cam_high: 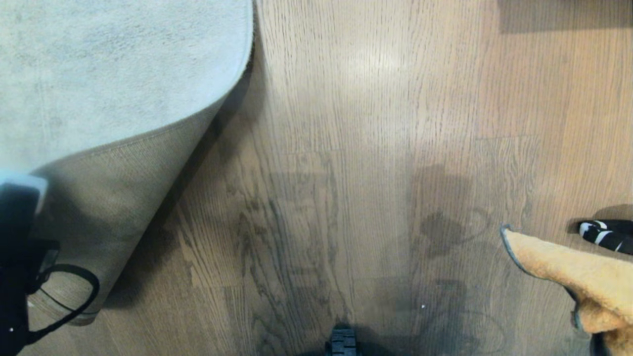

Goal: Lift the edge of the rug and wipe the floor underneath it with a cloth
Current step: Wipe the floor under the carpet with a rag

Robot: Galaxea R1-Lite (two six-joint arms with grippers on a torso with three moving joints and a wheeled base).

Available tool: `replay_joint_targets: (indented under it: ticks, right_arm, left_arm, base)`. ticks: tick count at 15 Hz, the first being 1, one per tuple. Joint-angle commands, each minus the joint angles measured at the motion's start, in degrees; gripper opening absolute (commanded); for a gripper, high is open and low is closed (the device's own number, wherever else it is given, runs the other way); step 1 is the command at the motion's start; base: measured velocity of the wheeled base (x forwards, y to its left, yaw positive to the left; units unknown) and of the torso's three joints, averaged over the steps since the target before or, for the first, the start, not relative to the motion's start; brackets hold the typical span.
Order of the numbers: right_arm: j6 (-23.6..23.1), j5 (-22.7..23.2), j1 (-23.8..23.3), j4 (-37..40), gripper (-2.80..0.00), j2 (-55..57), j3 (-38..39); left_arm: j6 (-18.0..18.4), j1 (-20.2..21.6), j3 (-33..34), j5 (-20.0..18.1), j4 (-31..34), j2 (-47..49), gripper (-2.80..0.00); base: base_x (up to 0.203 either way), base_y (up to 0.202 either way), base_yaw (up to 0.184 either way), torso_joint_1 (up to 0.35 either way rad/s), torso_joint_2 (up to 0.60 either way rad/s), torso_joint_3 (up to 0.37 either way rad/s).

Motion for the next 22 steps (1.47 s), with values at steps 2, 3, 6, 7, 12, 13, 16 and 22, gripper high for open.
replay_joint_targets:
  ticks: [2,3,6,7,12,13,16,22]
  right_arm:
    - [-0.29,13.86,0.52,-6.37,-2.8,15.1,-1.75]
    - [-0.33,16.73,2.03,-7.8,-2.8,17.64,-2.51]
    - [-0.32,18.6,13.51,-8.99,-2.8,22.61,-5.07]
    - [-0.39,18.6,18.58,-9.31,-2.8,24.8,-5.89]
    - [-0.34,13.18,36.36,-24.06,-2.8,44.67,-7.69]
    - [-0.26,11.62,39.2,-28.79,-2.8,49.33,-8.23]
    - [-0.05,5.44,50.43,-43.38,-2.8,63.09,-11.51]
    - [-0.07,-10.57,63.58,-49.93,-2.8,78.82,-27.33]
  left_arm:
    - [0.2,-0.01,0.14,0.55,-0.3,0.37,-2.8]
    - [0.2,-0.01,0.14,0.55,-0.22,0.37,-2.8]
    - [0.21,-0.01,0.05,0.55,-0.22,0.89,-2.8]
    - [0.29,-0.01,0.05,0.55,-0.22,1.14,-2.8]
    - [0.24,-0.01,-0.13,0.64,-0.3,1.86,-2.8]
    - [0.28,-0.01,-0.04,0.64,-0.3,1.86,-2.8]
    - [0.2,-0.01,-0.04,0.64,-0.3,1.86,-2.8]
    - [0.2,0.08,0.05,1.78,-0.3,2.29,-2.8]
  base:
    - [0.0,0.0,0.0,0.0,0.0,0.0]
    - [0.0,0.0,0.0,0.0,0.0,0.0]
    - [0.0,0.0,0.0,0.0,0.0,0.0]
    - [0.0,0.0,0.0,0.0,0.0,0.0]
    - [0.0,0.0,0.0,0.0,0.0,0.0]
    - [0.0,0.0,0.0,0.0,0.0,0.0]
    - [0.0,0.0,0.0,0.0,0.0,0.0]
    - [0.0,0.0,0.0,0.0,0.0,0.0]
